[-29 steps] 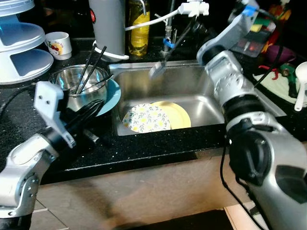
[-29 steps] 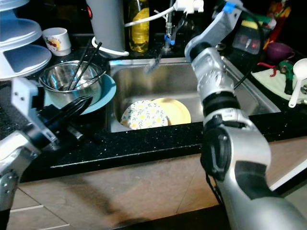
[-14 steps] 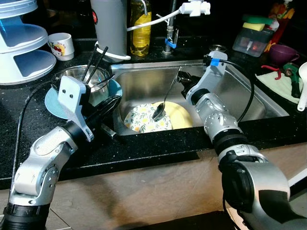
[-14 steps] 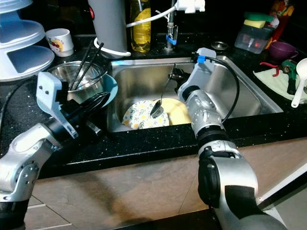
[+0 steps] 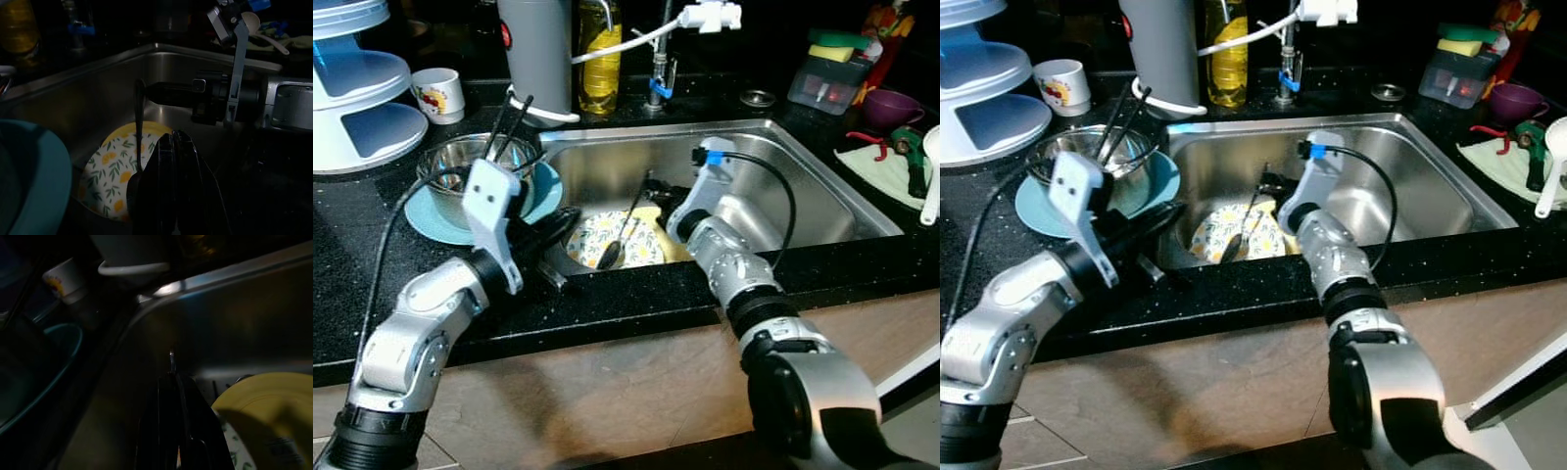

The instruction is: Kitchen organization

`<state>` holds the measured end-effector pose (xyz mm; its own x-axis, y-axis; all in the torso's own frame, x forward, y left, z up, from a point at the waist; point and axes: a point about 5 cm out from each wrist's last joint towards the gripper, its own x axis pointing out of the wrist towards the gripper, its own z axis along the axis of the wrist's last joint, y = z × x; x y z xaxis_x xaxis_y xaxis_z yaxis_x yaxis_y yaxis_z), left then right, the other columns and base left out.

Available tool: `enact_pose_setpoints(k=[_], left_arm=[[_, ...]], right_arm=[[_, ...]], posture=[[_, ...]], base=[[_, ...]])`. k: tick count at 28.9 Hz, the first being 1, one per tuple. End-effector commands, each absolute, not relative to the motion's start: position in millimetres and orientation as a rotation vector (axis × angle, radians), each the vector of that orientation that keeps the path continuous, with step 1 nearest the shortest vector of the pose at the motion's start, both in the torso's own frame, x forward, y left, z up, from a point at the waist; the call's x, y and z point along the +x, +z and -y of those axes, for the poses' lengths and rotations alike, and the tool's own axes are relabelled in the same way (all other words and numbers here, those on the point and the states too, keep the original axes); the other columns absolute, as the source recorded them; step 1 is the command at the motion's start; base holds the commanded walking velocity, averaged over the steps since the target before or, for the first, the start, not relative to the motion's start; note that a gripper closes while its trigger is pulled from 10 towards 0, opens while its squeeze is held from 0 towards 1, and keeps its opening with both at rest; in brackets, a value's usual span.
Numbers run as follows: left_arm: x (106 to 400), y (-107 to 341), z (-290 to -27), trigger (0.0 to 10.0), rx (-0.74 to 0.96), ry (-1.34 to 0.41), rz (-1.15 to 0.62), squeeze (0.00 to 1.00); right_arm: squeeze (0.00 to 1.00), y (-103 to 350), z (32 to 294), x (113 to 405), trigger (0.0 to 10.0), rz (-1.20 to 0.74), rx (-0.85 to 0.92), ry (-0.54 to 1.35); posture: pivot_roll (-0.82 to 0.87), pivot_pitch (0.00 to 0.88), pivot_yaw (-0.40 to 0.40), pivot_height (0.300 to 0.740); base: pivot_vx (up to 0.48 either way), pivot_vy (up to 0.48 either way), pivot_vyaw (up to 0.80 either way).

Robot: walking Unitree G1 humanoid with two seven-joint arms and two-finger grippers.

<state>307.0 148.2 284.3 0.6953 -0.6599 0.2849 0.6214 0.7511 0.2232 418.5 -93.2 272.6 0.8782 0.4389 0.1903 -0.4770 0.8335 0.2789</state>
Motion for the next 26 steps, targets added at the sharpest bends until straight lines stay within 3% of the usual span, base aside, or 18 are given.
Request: enact_pose_setpoints(k=[1,3,4,5,6,12,13,14,15,16,23,26], left_arm=[[306,276,-149,10.0,0.138,-0.732,0.307,0.00],[305,275,-150,10.0,0.143,-0.736,0.297,0.00],[305,274,-151,10.0,0.145,-0.736,0.290,0.00],[305,274,-152,10.0,0.147,-0.735,0.286,0.00],[304,273,-153,10.0,0.150,-0.732,0.285,0.00],[304,275,-158,10.0,0.162,-0.712,0.286,0.00],[304,275,-159,10.0,0.165,-0.706,0.287,0.00],[304,276,-161,10.0,0.166,-0.700,0.289,0.00],[303,276,-161,10.0,0.167,-0.696,0.290,0.00],[302,276,-165,10.0,0.168,-0.677,0.293,0.00],[287,275,-195,10.0,0.201,-0.570,0.271,0.00],[277,277,-227,10.0,0.231,-0.461,0.283,0.00]], right_arm=[[0.00,269,89,417,10.0,0.107,0.326,0.509],[0.00,269,89,417,10.0,0.104,0.325,0.513],[0.55,269,88,417,10.0,0.102,0.324,0.516],[0.82,269,88,417,10.0,0.100,0.324,0.519],[1.00,269,87,417,10.0,0.099,0.325,0.520],[1.00,273,87,417,10.0,0.102,0.321,0.512],[0.70,274,87,417,10.0,0.102,0.321,0.511],[0.31,275,87,417,10.0,0.103,0.322,0.511],[0.31,275,87,417,10.0,0.104,0.322,0.511],[0.00,278,86,417,10.0,0.111,0.333,0.510],[0.00,299,75,416,10.0,0.162,0.385,0.549],[0.00,311,55,411,10.0,0.195,0.393,0.633]], posture=[[0.07,0.241,-0.007,0.740],[0.07,0.241,-0.007,0.740],[0.07,0.242,-0.009,0.740],[0.07,0.242,-0.009,0.740],[0.07,0.241,-0.009,0.740],[0.07,0.240,-0.011,0.740],[0.07,0.240,-0.011,0.740],[0.07,0.239,-0.007,0.740],[0.07,0.239,-0.007,0.740],[0.07,0.239,-0.004,0.740],[0.07,0.239,-0.014,0.740],[0.08,0.239,-0.031,0.740]], base=[[0.000,0.000,0.00],[0.000,0.000,0.00],[0.000,0.000,0.00],[0.000,0.000,0.00],[0.000,0.000,0.00],[0.000,0.000,0.00],[0.000,0.000,0.00],[0.000,0.000,0.00],[0.000,0.000,0.00],[0.000,0.000,0.00],[0.000,0.000,0.00],[0.000,0.000,0.00]])
